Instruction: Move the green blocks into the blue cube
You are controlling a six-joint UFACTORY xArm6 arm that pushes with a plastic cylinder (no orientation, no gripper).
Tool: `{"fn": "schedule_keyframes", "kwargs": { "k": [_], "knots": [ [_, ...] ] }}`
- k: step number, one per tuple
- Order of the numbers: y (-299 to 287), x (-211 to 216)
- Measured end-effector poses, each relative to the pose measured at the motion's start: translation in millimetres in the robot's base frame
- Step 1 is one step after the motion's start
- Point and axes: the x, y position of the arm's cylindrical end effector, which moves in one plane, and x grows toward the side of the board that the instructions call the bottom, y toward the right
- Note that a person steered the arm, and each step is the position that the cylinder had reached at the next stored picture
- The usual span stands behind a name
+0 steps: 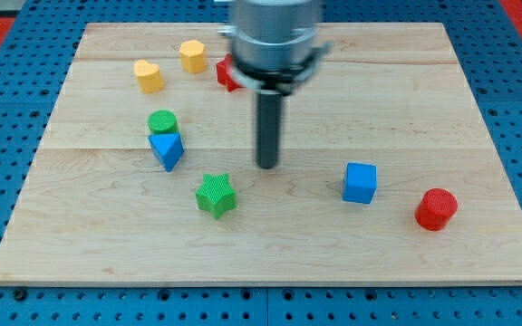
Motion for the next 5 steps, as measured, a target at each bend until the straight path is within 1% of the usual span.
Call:
{"fn": "schedule_keyframes", "kwargs": {
  "k": [1,2,3,4,5],
  "knots": [
    [-58.2,17.1],
    [-50.5,30.8],
    [-2.2,45.5],
    [-37.6,49.4],
    [-44.9,66.8]
  ]
}}
